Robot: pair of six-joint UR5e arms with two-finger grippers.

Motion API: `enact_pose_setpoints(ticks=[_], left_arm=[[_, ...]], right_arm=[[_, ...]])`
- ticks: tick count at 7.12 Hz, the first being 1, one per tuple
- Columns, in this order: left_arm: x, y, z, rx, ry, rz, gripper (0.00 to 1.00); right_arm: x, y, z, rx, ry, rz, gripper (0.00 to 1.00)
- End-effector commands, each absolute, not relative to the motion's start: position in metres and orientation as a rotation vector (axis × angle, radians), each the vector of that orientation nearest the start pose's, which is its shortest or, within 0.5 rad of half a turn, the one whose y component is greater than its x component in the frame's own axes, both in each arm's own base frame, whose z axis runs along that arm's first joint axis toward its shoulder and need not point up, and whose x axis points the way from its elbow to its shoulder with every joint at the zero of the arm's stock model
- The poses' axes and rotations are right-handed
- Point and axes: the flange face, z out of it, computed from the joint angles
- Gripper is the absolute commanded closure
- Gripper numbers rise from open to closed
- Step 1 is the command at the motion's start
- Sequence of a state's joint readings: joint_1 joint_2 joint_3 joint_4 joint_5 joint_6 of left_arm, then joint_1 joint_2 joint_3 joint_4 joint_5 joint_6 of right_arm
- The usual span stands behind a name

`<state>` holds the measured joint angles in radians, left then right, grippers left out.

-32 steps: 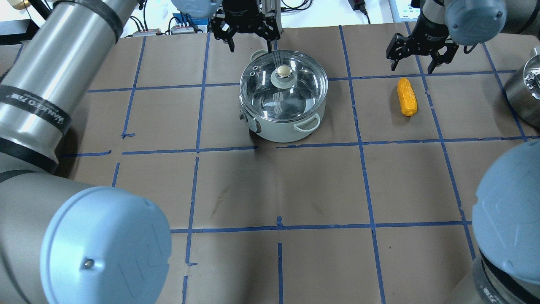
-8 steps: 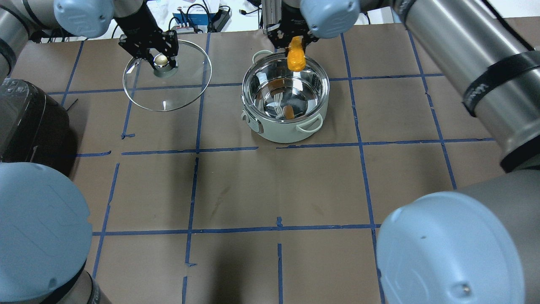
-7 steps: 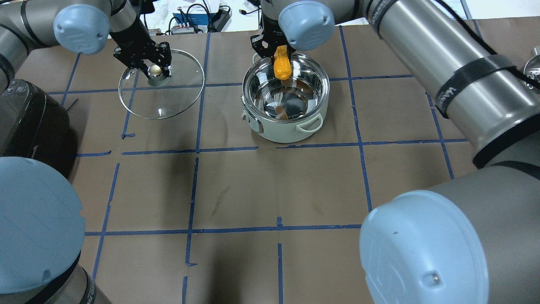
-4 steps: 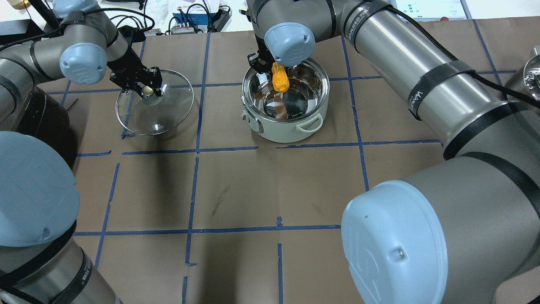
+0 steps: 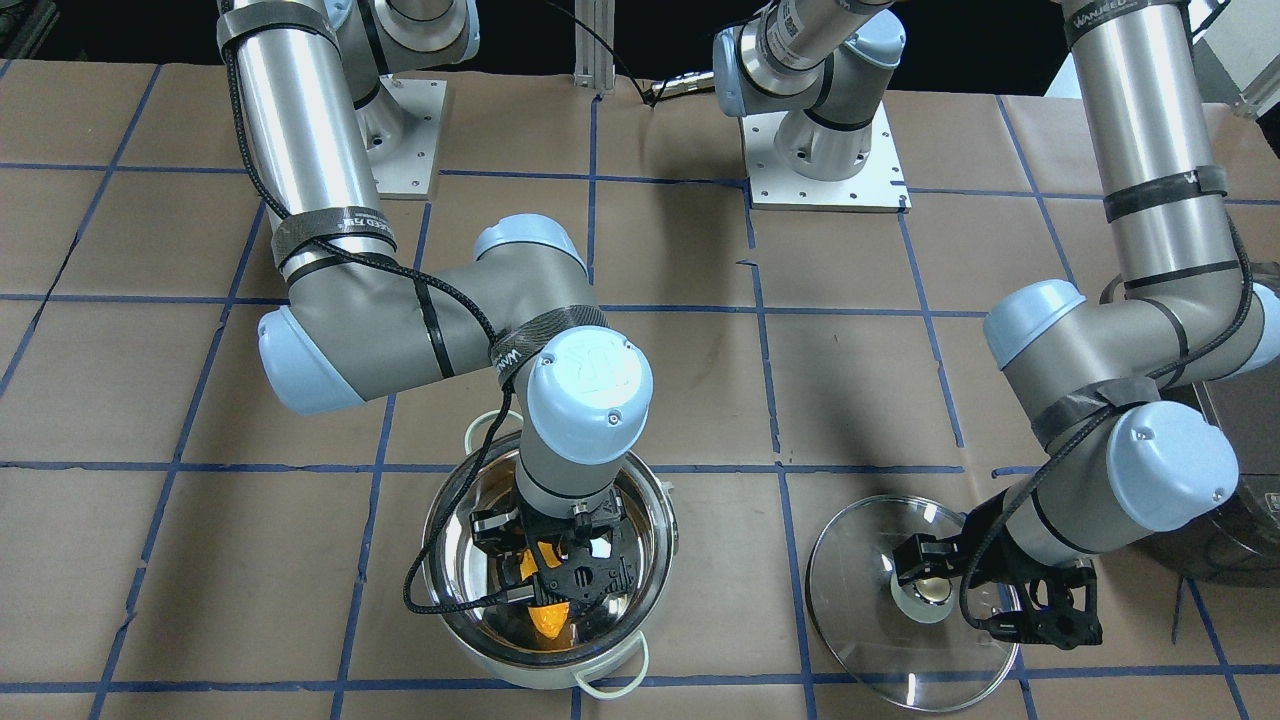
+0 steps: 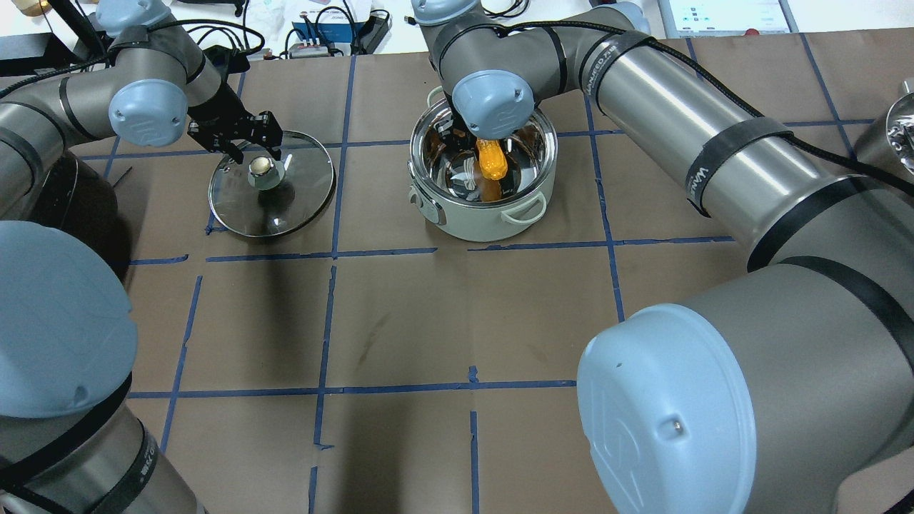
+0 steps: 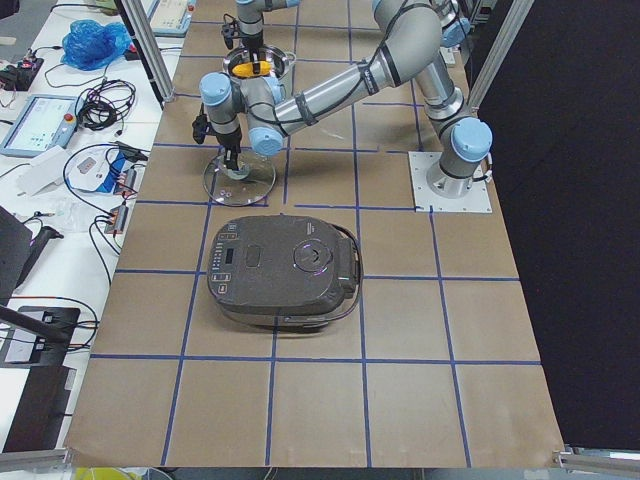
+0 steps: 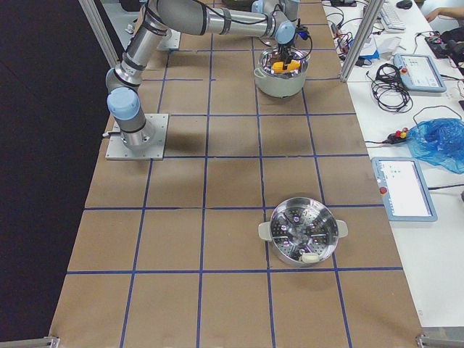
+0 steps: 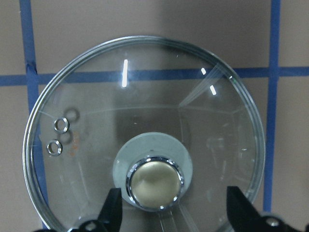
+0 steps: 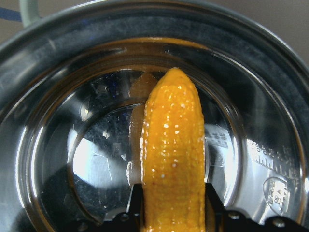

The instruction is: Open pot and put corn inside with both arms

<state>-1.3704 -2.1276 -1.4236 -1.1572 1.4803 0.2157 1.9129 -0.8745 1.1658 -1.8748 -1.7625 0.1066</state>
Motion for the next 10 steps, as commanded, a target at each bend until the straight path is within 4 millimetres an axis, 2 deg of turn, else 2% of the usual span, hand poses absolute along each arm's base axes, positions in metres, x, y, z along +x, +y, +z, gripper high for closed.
enact_pose_setpoints(ticks=[1,2,3,4,5,6,7,8,9,10], left_arm=[[-0.027,-0.661,0.353,-0.018,3.215,0.020,0.00],[-0.063,-0.628,0.406,0.038,3.162,0.018,0.00],[-0.109,-0.594,0.443,0.154,3.109,0.009,0.00],[-0.138,-0.578,0.464,0.225,3.102,-0.047,0.00],[-0.140,-0.578,0.456,0.234,3.116,-0.027,0.00],[-0.140,-0.575,0.460,0.258,3.114,-0.037,0.00],[-0.139,-0.585,0.455,0.315,3.096,-0.068,0.00],[-0.135,-0.589,0.467,0.358,3.080,-0.232,0.00],[-0.134,-0.588,0.476,0.368,3.077,-0.238,0.00],[-0.134,-0.587,0.475,0.369,3.081,-0.235,0.00]], right_arm=[[0.359,-0.665,0.292,-0.396,3.291,-0.114,0.00],[0.353,-0.662,0.323,-0.376,3.277,-0.178,0.00],[0.328,-0.661,0.361,-0.309,3.275,-0.236,0.00],[0.289,-0.657,0.403,-0.208,3.235,-0.244,0.00],[0.263,-0.646,0.434,-0.133,3.158,-0.181,0.00],[0.236,-0.628,0.465,-0.078,3.166,-0.127,0.00],[0.202,-0.602,0.483,-0.004,3.173,0.029,0.01],[0.171,-0.580,0.484,0.091,3.105,0.088,0.02],[0.159,-0.565,0.475,0.115,3.099,0.079,0.02],[0.158,-0.553,0.485,0.114,3.104,0.010,0.01]])
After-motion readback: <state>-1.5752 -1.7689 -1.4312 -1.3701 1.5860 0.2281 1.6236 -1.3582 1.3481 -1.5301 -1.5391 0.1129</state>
